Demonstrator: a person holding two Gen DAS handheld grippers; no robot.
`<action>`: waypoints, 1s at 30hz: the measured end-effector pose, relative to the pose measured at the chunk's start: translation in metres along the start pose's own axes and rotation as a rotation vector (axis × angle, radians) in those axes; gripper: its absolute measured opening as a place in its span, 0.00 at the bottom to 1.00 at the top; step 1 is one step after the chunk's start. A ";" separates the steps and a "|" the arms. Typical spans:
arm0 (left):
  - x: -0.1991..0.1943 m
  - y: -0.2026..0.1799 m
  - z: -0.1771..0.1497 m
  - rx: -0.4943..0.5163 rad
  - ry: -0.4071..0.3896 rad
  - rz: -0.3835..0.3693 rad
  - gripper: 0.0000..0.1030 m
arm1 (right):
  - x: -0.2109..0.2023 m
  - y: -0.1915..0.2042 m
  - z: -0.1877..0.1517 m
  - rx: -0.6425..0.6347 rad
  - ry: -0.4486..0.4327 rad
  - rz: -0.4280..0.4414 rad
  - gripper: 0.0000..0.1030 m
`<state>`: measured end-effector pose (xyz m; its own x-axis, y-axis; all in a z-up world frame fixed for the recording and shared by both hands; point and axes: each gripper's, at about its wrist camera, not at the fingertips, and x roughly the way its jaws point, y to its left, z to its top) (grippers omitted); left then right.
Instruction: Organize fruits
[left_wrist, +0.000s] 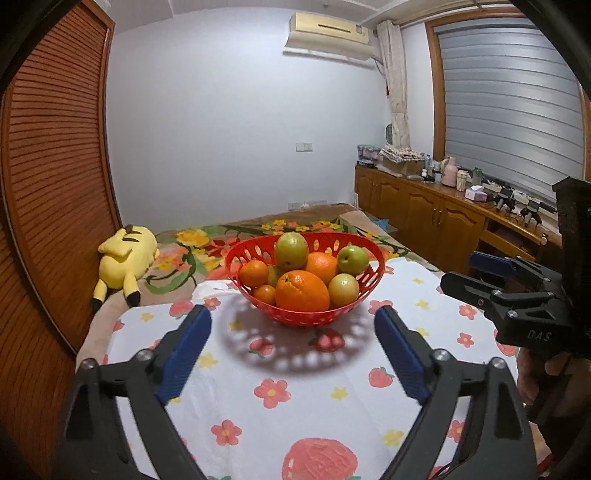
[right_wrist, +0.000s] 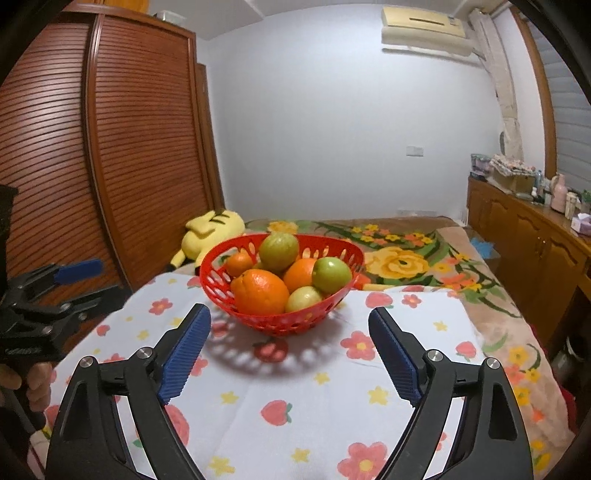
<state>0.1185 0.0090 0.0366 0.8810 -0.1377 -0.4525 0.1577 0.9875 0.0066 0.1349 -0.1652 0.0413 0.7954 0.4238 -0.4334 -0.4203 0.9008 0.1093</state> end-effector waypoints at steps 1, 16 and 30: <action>-0.003 -0.001 0.000 -0.003 -0.003 0.011 0.91 | -0.003 0.000 0.000 0.003 -0.009 -0.006 0.88; -0.024 0.006 -0.008 -0.058 -0.041 0.049 0.93 | -0.027 -0.003 -0.006 -0.001 -0.057 -0.072 0.89; -0.027 0.005 -0.013 -0.063 -0.038 0.056 0.93 | -0.031 -0.004 -0.006 -0.003 -0.068 -0.087 0.89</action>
<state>0.0901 0.0187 0.0375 0.9041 -0.0842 -0.4190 0.0810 0.9964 -0.0255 0.1092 -0.1820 0.0486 0.8564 0.3499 -0.3796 -0.3500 0.9340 0.0715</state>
